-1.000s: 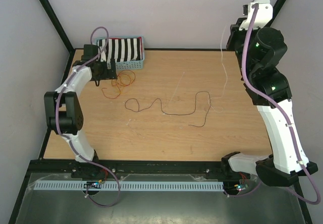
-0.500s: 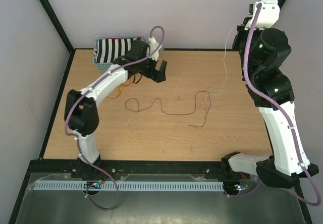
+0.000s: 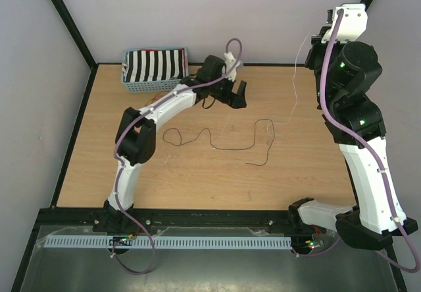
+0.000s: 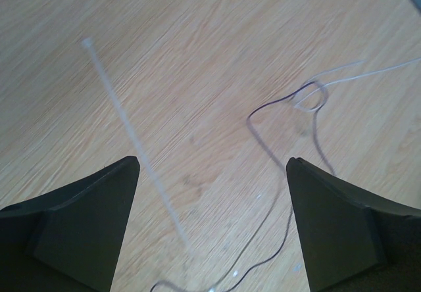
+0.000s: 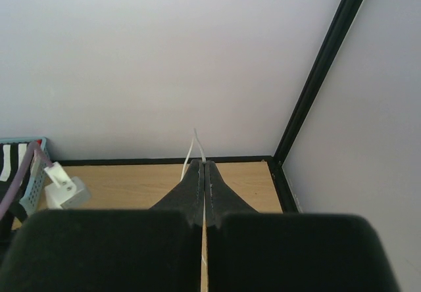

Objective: Zip-tie the wires
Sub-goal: Straighten the cable at the center of the board.

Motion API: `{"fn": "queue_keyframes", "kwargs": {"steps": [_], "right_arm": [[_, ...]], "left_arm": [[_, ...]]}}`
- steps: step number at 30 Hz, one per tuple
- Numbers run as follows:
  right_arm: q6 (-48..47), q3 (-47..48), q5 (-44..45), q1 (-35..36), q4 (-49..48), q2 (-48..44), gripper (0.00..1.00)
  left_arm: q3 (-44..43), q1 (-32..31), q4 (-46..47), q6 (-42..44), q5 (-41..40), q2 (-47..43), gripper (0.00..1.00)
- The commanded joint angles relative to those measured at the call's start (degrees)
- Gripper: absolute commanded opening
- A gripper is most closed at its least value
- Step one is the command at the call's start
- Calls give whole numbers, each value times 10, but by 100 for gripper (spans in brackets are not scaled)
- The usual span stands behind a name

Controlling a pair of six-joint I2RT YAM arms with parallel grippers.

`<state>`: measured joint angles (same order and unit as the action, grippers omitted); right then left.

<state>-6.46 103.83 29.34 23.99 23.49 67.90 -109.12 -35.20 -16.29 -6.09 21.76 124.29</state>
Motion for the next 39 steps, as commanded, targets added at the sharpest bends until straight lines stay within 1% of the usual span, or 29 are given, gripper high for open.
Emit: {"fn": "queue_keyframes", "kwargs": {"steps": [1, 10, 18, 22, 29, 34, 37, 39], "right_arm": [[-3, -6, 7, -1, -6, -8, 0], [-2, -16, 6, -1, -8, -13, 0], [-5, -21, 6, -1, -9, -17, 0], [-9, -22, 7, -1, -10, -20, 0], [-13, -25, 10, -1, -12, -25, 0], [-15, -28, 12, -1, -13, -27, 0], [-14, -30, 10, -1, -14, -28, 0], [-15, -31, 10, -2, -14, -28, 0]], "left_arm": [[-54, -35, 46, -20, 29, 35, 95], [-124, -73, 50, -35, 34, 103, 93], [-153, -96, 80, -45, 5, 143, 90], [-179, -103, 82, -46, 6, 166, 80], [-211, -119, 90, -47, 10, 199, 70], [-218, -125, 99, -49, 13, 207, 58], [-222, -127, 108, -53, 10, 212, 48], [-229, -129, 116, -51, 14, 218, 43]]}}
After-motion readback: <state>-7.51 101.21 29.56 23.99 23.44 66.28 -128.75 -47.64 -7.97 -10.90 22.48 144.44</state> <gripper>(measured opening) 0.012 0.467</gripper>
